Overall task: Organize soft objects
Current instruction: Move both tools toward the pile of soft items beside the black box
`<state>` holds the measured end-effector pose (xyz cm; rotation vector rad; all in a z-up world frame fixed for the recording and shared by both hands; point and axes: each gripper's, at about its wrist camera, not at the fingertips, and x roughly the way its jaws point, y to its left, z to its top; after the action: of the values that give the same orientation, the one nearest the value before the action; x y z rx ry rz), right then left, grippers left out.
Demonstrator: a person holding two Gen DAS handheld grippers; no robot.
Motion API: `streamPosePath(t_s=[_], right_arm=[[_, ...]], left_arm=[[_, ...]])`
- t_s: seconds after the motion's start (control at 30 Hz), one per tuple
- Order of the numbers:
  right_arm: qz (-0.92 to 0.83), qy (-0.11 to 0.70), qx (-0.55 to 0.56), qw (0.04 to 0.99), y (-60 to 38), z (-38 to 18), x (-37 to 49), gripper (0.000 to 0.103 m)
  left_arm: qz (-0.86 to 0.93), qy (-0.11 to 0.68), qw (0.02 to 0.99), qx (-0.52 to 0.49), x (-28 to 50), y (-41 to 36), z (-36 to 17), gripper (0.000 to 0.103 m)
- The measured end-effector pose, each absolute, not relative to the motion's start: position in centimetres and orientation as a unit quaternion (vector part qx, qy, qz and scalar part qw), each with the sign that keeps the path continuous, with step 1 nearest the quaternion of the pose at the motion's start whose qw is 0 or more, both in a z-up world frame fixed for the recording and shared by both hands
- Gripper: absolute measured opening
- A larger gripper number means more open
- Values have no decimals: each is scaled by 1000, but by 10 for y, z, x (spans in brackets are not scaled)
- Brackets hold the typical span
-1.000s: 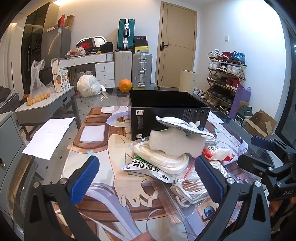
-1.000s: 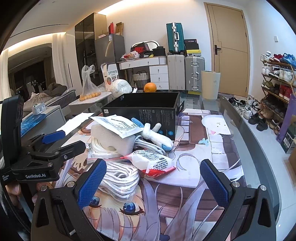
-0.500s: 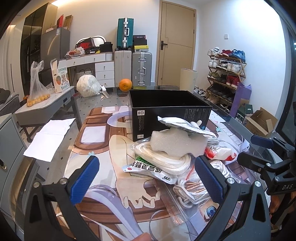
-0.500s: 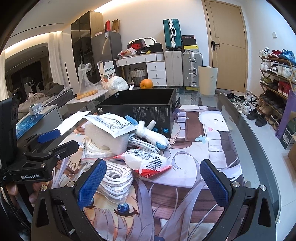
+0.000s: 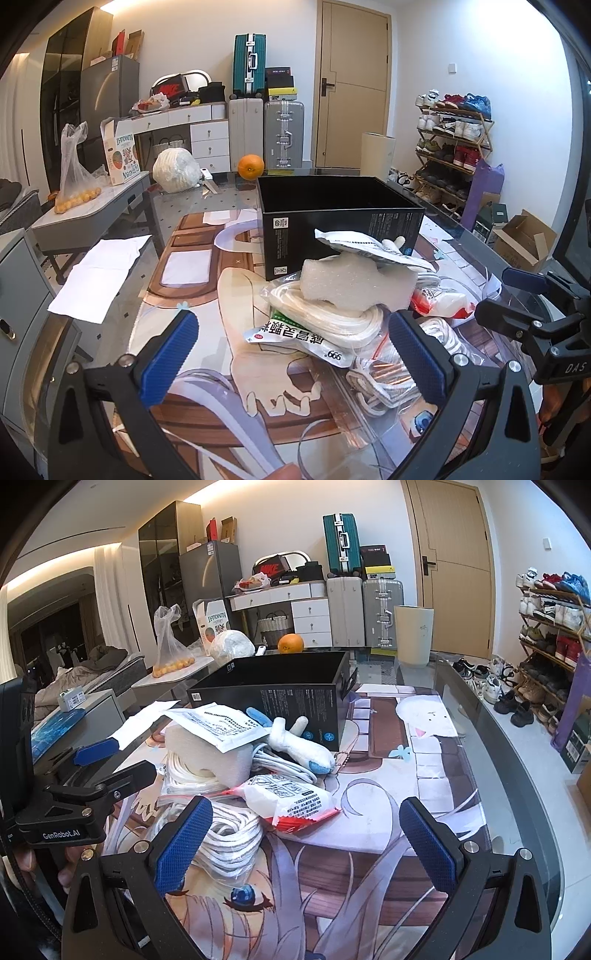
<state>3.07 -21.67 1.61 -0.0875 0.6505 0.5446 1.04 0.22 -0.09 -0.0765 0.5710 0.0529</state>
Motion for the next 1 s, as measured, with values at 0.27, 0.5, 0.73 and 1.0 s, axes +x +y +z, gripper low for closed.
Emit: streamPosePath(t_s=[0.27,0.5,0.73,1.0], right_arm=[[259,310,-42,914,-218,18,33,103],[261,311,-50,912,-212,19,35,103],[265,323,-48,907,-210,17,39,103],[273,343,-46,898,-205,15,49,103]], left_arm=[[25,282,958,-38,10,3,0,103],[26,281,959,-37,10,3,0,103],[18,281,958,-50,13,6,4,103],[11,289,956,-53,20,7,7,103]])
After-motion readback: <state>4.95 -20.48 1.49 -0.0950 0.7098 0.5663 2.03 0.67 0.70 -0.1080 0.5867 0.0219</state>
